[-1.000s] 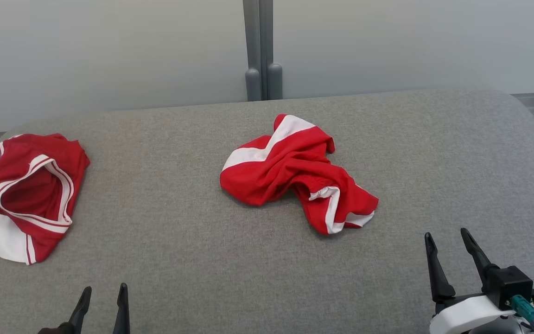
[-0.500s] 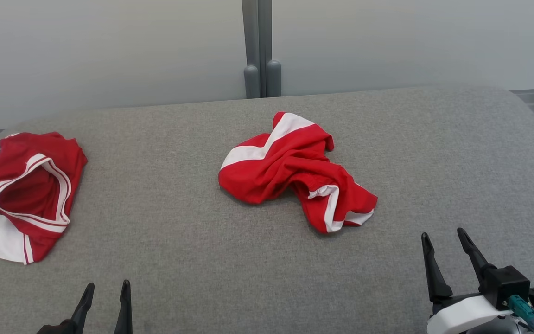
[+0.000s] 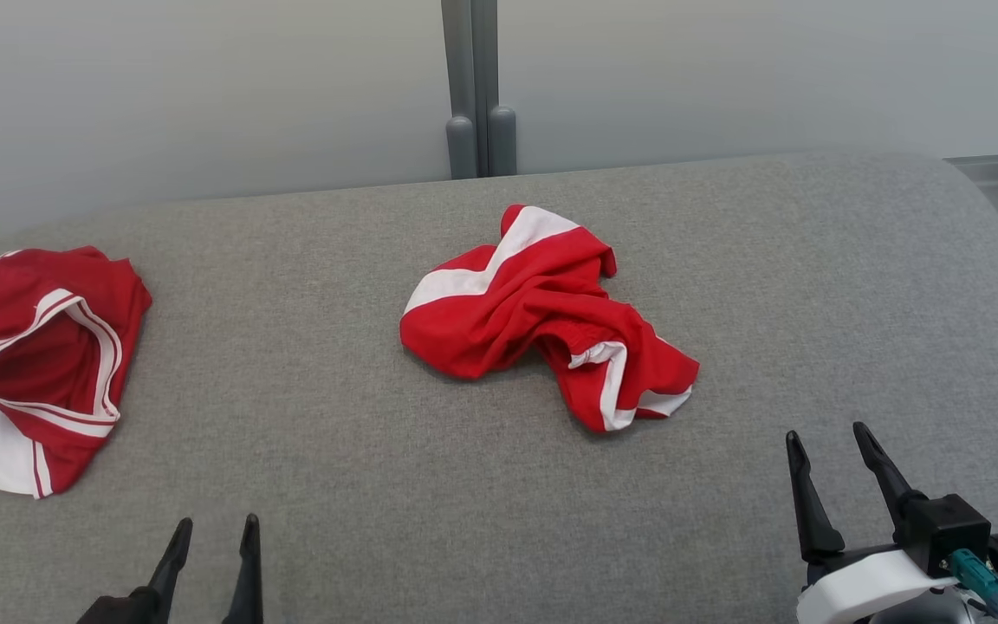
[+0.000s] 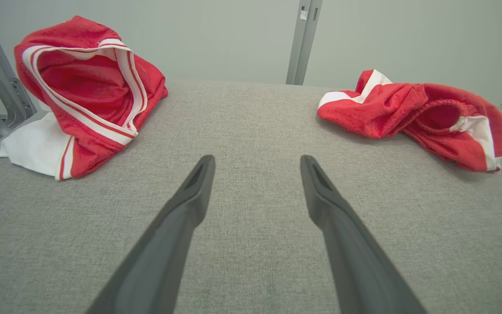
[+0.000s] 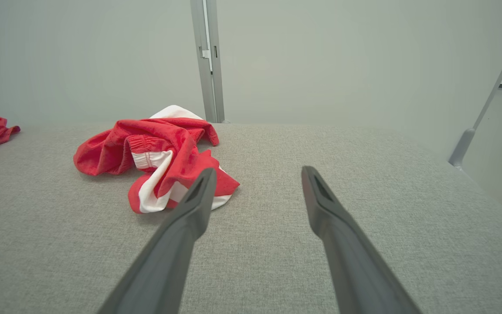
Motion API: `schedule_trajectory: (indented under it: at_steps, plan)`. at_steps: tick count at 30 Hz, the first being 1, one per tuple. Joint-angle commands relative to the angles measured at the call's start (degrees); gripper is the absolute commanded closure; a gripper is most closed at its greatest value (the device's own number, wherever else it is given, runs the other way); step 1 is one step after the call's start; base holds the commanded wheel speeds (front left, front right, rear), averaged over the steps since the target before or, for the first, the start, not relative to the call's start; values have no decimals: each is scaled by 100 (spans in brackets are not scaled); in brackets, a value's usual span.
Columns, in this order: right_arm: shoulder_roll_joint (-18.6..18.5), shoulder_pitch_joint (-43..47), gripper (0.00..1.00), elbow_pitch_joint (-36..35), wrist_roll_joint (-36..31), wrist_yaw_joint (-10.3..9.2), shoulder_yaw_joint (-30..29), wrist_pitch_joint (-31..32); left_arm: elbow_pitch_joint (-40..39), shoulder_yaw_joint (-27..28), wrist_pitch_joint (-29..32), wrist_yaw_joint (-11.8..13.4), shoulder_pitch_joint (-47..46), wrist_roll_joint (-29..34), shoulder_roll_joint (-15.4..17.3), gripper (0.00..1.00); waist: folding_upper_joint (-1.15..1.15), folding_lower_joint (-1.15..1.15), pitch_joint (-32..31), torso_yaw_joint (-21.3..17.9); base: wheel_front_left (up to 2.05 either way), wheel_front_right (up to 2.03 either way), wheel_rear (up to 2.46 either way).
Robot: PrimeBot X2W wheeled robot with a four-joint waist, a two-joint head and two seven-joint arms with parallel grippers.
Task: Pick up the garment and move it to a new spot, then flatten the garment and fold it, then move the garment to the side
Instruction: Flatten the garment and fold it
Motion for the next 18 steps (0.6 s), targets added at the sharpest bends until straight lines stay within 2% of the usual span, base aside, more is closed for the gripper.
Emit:
schedule_trajectory:
  at_steps: [1,6,9,14,18]
  plan:
    - [-7,-73,0,-36,12,-4,0,-1,-14,-63,-2,-9,-124,13,0,0,0,0,12,-19,0,0,0]
    - [-15,-123,0,-88,19,-4,21,-1,-110,-823,111,-9,-562,-97,-110,0,0,0,119,-106,0,0,0]
    - [-14,-231,0,-134,22,-4,95,-1,-148,-1291,362,-10,-1067,-436,-272,0,0,0,302,-222,0,0,0]
    - [-11,-474,0,-242,86,-4,130,-1,262,-1728,975,5,-1985,-861,-528,0,0,0,723,-571,0,0,0]
    - [-11,-614,0,-278,179,-4,191,-1,700,-2089,1405,87,-2603,-1087,-569,0,0,0,993,-923,0,0,0]
